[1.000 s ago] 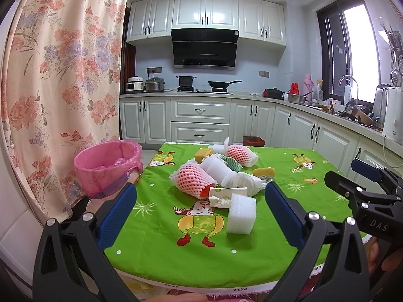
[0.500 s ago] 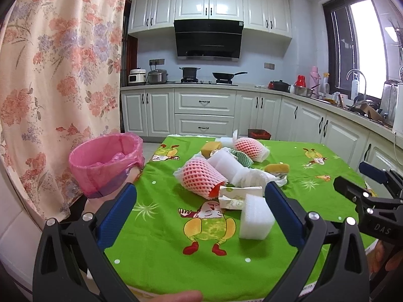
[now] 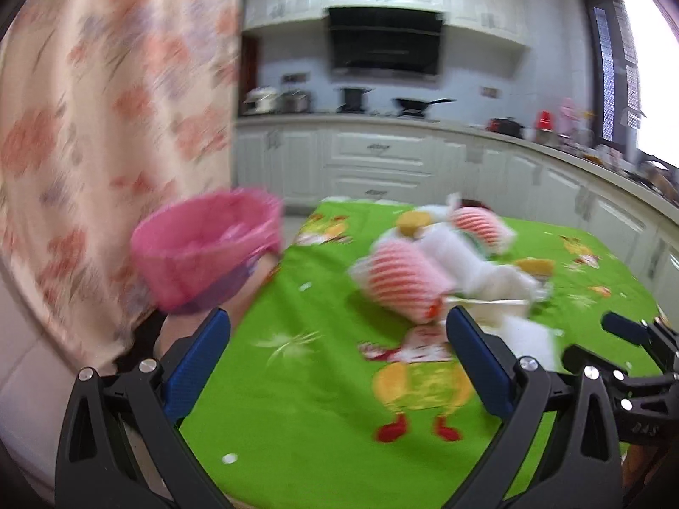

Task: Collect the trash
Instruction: 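Grasp the white foam block with the right tool while the left tool grasps the white paper cup, then carry the paper cup and foam block to the pink wastebasket and release both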

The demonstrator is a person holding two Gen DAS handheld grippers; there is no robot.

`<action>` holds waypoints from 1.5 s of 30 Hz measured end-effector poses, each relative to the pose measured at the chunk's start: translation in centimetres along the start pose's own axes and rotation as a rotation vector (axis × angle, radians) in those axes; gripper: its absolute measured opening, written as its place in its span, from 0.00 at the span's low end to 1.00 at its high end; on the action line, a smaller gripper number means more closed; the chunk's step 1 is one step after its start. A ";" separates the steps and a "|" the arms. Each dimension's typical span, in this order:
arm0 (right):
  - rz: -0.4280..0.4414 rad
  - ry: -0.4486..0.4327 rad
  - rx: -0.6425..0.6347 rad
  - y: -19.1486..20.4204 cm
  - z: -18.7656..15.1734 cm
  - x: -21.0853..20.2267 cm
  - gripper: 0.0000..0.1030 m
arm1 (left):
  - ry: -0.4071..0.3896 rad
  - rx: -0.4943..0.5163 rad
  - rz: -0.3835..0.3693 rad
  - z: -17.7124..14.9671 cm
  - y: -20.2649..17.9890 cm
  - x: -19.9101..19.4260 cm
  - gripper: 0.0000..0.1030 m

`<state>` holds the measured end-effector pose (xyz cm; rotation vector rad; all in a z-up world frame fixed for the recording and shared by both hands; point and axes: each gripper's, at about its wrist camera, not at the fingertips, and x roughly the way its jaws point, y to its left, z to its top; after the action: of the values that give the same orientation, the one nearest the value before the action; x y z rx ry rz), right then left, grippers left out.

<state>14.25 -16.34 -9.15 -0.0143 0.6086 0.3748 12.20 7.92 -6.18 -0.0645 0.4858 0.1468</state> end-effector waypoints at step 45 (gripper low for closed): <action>-0.132 0.011 0.246 -14.3 -2.0 0.5 0.57 | 0.262 0.044 -0.097 -2.7 -17.3 13.1 0.76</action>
<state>18.50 -29.72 -12.49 0.1780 0.6581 0.1706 25.05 -7.80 -14.26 -0.0646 0.7462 0.0325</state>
